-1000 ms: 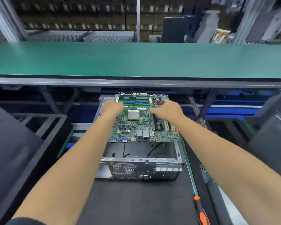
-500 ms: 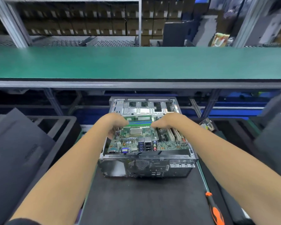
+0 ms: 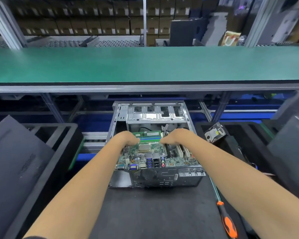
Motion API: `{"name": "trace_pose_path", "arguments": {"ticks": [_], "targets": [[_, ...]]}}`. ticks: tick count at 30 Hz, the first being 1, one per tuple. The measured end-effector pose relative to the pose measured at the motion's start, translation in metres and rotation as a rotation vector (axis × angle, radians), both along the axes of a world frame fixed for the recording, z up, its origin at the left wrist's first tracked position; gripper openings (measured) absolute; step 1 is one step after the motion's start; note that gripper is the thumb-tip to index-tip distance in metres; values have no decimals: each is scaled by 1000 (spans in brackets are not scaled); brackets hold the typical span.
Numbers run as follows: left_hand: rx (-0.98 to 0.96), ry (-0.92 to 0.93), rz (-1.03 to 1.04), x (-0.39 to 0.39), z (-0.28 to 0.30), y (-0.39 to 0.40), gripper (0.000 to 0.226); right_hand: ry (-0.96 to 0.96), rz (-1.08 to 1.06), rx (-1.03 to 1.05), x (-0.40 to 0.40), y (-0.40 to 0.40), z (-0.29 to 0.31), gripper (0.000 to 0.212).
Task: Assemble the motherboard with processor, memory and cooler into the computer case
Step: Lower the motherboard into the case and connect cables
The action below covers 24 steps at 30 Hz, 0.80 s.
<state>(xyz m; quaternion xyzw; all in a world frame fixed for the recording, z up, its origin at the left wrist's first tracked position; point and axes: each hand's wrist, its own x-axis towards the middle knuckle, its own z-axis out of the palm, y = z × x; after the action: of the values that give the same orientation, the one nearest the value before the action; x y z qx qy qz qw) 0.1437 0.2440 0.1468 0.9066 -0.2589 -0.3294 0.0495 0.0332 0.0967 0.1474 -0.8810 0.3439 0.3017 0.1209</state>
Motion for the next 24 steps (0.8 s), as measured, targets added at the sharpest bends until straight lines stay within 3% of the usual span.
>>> {"name": "trace_pose_path", "arguments": {"ticks": [6, 15, 24], "targets": [[-128, -24, 75, 9, -20, -11, 61, -40, -28, -49, 9, -14, -24, 64], [-291, 129, 260, 33, -45, -32, 73, -102, -17, -207, 28, -36, -54, 78], [-379, 271, 367, 50, -75, -47, 89, -137, 49, -370, 44, -53, -77, 71]]}}
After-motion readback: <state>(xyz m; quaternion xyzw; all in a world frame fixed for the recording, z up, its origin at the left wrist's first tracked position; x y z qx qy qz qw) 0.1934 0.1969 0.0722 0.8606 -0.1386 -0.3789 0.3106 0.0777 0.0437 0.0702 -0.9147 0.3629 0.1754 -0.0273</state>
